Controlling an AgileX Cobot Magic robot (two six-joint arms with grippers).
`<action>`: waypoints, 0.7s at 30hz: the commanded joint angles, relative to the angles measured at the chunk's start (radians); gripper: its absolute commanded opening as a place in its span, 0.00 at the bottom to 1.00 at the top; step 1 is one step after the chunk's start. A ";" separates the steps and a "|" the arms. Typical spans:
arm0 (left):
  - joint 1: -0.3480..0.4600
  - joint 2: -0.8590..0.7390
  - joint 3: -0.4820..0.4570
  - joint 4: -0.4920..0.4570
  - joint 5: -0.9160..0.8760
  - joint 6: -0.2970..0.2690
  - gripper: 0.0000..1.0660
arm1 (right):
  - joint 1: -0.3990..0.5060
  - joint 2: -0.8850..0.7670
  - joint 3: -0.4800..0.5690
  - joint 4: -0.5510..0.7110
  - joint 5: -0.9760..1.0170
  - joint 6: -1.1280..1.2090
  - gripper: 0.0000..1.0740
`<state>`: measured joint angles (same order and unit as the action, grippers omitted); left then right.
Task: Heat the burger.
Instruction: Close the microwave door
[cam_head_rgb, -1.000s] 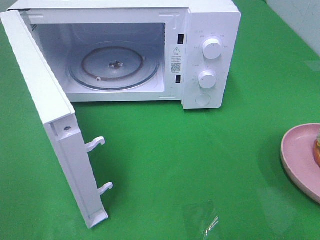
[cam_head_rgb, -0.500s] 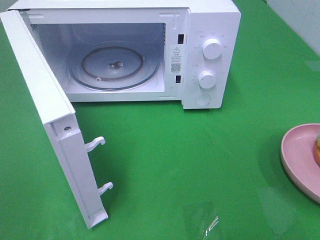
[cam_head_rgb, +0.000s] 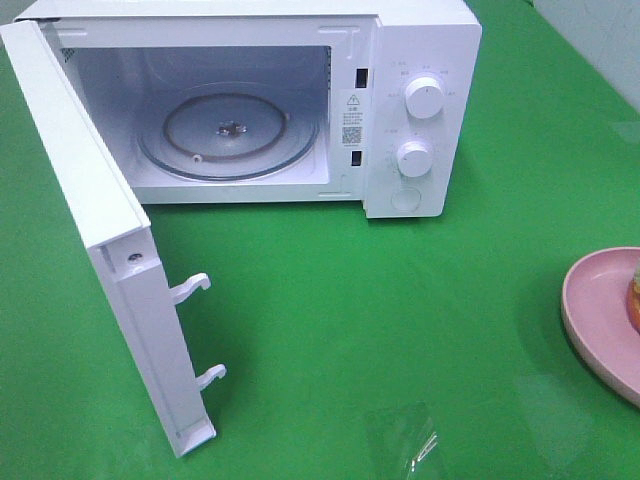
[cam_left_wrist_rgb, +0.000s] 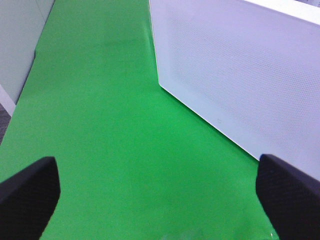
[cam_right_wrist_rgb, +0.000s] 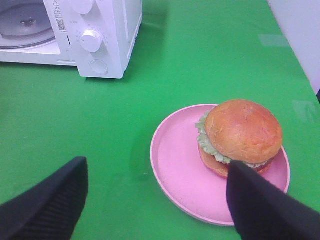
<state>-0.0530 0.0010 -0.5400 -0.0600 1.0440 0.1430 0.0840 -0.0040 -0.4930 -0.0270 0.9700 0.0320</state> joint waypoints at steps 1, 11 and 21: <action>0.002 -0.002 0.001 0.002 -0.005 -0.004 0.94 | -0.003 -0.027 0.002 0.003 -0.008 -0.008 0.68; 0.002 -0.001 0.001 0.014 -0.011 -0.004 0.94 | -0.003 -0.027 0.002 0.003 -0.008 -0.008 0.68; 0.002 0.024 -0.015 0.007 -0.204 -0.087 0.85 | -0.003 -0.027 0.002 0.003 -0.008 -0.008 0.68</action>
<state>-0.0530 0.0230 -0.5460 -0.0460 0.8750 0.0730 0.0840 -0.0040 -0.4930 -0.0270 0.9700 0.0320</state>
